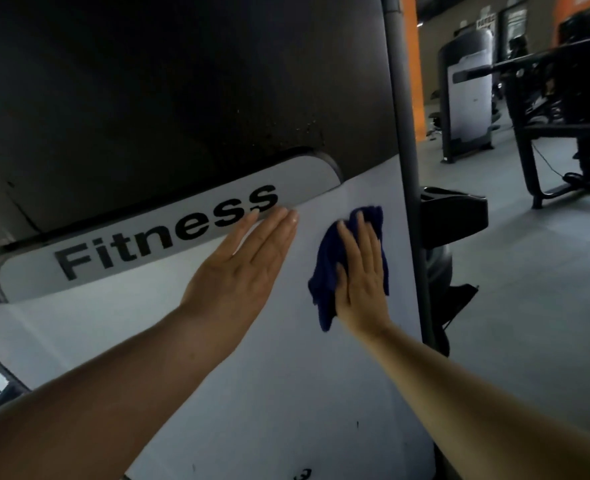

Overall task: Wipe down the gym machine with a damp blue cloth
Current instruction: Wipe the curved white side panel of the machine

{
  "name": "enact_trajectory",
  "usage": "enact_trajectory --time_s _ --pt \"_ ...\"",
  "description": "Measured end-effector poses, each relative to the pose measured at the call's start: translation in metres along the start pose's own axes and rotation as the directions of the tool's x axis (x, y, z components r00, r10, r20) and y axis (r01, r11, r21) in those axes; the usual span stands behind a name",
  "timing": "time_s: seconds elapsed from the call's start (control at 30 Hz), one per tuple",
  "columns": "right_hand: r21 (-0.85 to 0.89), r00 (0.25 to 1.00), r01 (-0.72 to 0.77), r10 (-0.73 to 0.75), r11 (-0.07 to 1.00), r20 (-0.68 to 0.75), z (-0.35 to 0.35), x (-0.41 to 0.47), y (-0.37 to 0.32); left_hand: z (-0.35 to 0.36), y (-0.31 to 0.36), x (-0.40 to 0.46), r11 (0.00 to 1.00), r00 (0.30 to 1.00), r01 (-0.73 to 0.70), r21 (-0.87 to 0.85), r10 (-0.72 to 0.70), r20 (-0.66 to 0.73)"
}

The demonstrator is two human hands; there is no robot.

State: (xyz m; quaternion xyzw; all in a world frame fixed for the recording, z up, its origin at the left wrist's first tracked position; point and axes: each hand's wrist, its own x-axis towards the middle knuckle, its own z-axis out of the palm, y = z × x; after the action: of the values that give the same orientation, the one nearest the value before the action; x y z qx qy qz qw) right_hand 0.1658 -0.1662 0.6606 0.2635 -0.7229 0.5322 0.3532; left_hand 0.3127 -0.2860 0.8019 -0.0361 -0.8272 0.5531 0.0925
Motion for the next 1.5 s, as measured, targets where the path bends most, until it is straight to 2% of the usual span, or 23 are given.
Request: enact_trajectory --time_s 0.13,0.23,0.4,0.5,0.6,0.7,0.77,0.9,1.0,1.1,1.17,1.23,1.4,1.5 --pt "0.107 0.994 -0.072 0.081 0.992 -0.074 -0.005 0.038 -0.013 -0.012 0.008 0.006 1.000 0.993 -0.007 -0.010 0.008 0.115" --pt "0.106 0.990 -0.110 0.118 0.988 -0.071 0.001 0.013 -0.009 -0.029 0.011 0.020 0.999 0.995 0.024 -0.044 -0.020 0.094" --pt "0.136 0.980 -0.185 0.192 0.973 -0.041 -0.009 0.035 -0.013 -0.037 0.019 0.036 0.997 0.994 -0.034 0.066 0.026 0.109" --pt "0.097 0.970 -0.239 0.243 0.966 -0.023 -0.016 0.057 -0.014 -0.037 0.020 0.037 0.997 0.990 -0.054 0.047 0.047 0.131" --pt "0.109 0.970 -0.233 0.239 0.966 -0.046 -0.013 0.038 -0.016 -0.035 0.023 0.037 0.998 0.989 -0.061 0.029 0.057 0.136" --pt "0.175 0.958 -0.288 0.285 0.941 0.040 -0.015 0.025 -0.019 -0.032 0.028 0.036 0.999 0.993 -0.040 0.004 0.039 0.109" --pt "0.187 0.949 -0.314 0.315 0.931 0.029 -0.025 0.051 -0.012 -0.030 0.032 0.037 0.999 0.995 -0.030 -0.015 0.031 0.096" --pt "0.077 0.981 -0.194 0.195 0.978 -0.006 -0.031 0.070 0.016 -0.023 0.044 0.044 0.997 0.999 0.033 -0.066 -0.031 0.025" --pt "-0.027 0.972 -0.210 0.211 0.977 0.099 -0.028 0.027 0.031 -0.022 0.057 0.047 0.985 0.988 0.142 -0.100 -0.147 -0.041" --pt "-0.009 0.970 -0.143 0.142 0.990 0.197 -0.043 0.040 0.040 -0.025 0.070 0.050 0.952 0.955 0.274 -0.138 -0.286 -0.077" --pt "0.004 0.984 -0.049 0.047 0.999 0.174 -0.053 0.068 0.041 -0.026 0.078 0.055 0.917 0.921 0.362 -0.169 -0.380 -0.087" --pt "-0.009 0.987 0.028 -0.026 1.000 0.158 -0.054 0.079 0.048 -0.027 0.086 0.060 0.872 0.891 0.436 -0.224 -0.453 -0.029" --pt "-0.078 0.968 0.056 -0.035 0.995 0.247 -0.042 0.006 0.088 -0.022 0.110 0.066 0.817 0.853 0.496 -0.294 -0.521 -0.009" --pt "0.009 0.975 0.058 -0.058 0.998 0.214 -0.040 0.010 0.088 -0.015 0.133 0.061 0.841 0.874 0.471 -0.267 -0.487 0.007"
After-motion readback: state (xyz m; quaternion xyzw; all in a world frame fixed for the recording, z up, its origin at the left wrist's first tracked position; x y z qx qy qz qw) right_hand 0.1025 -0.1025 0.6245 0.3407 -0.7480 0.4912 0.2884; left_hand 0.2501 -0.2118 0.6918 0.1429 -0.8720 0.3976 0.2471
